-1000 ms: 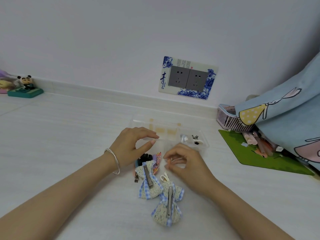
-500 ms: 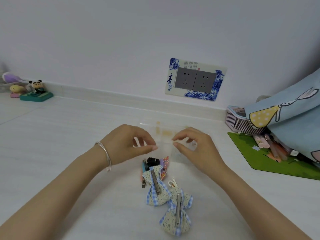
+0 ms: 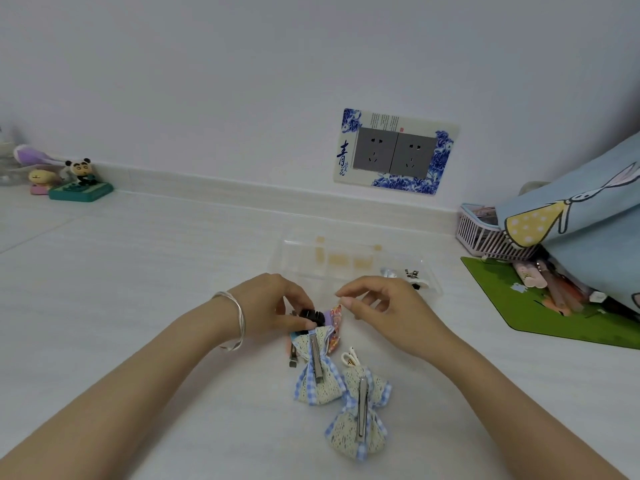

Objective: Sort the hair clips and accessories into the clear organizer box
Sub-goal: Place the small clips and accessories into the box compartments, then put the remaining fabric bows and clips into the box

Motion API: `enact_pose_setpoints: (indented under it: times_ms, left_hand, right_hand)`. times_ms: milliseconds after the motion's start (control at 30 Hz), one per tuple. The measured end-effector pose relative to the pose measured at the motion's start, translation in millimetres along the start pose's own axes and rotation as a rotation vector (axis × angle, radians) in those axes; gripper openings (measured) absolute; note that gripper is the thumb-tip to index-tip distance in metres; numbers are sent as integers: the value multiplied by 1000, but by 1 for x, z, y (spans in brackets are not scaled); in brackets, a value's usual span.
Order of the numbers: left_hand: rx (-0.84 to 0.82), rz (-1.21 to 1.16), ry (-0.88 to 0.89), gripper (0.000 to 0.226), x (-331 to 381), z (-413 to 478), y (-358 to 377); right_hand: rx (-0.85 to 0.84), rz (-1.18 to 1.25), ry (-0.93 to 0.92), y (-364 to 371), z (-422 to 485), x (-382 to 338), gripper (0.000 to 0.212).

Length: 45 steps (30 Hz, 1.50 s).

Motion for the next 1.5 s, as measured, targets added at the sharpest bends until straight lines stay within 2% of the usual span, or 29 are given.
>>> enact_pose_setpoints:
  times_ms: [100,200,333,400,533,667,800,1100,1233,1333,1433,1500]
  left_hand:
    - [60,-103,59,26,2,-2,-7]
    - [218,-328,134,30,15,-11,-26]
    - [371,-640,123,37,24,-18,-35]
    - [403,-715,100,38,26,-18,-31]
    - [474,-675,131,40,30,-18,-31]
    - [705,-508,181,43,19,-30,-57]
    - [784,-556,177,45,8,-34,-64]
    - [792,-516,241,48,15,-35,-64]
    - [778,-499,254,45,15,-34,-62]
    - [747,-468,257,40,17,-32,-60]
    - [628,-385,275,30,26,-31,-58]
    - [450,-319,267,26,33,-26,-50]
  right_hand:
    - [26,28,-22,-2,-2,-4,12]
    - [107,105,-115,-10,-7,-20,15]
    - [152,84,-266,-15,-14,-44,34]
    - [213,29,-293,-19,-16,-49,35]
    - [294,-79,-318,-26,-14,-51,30]
    - [376,-51,-168,-63,3,-21,31]
    - [301,-160,-44,-68,20,5,31]
    - [286,-239,54,-61,34,17,26]
    - [244,-174,75,-56,34,23,19]
    - [243,-138,77,-59,29,20,21]
    - [292,-112,16,-67,15,4,22]
    - [235,-55,-53,-62,5,-11,19]
Point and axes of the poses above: each hand's wrist, its own z-axis towards the middle knuckle, its own y-axis out of the palm, x = y × z, the point moved 9 cm from there along z, towards the middle knuckle, and after that the axes turned 8 degrees about -x, right-handed, at the moved point
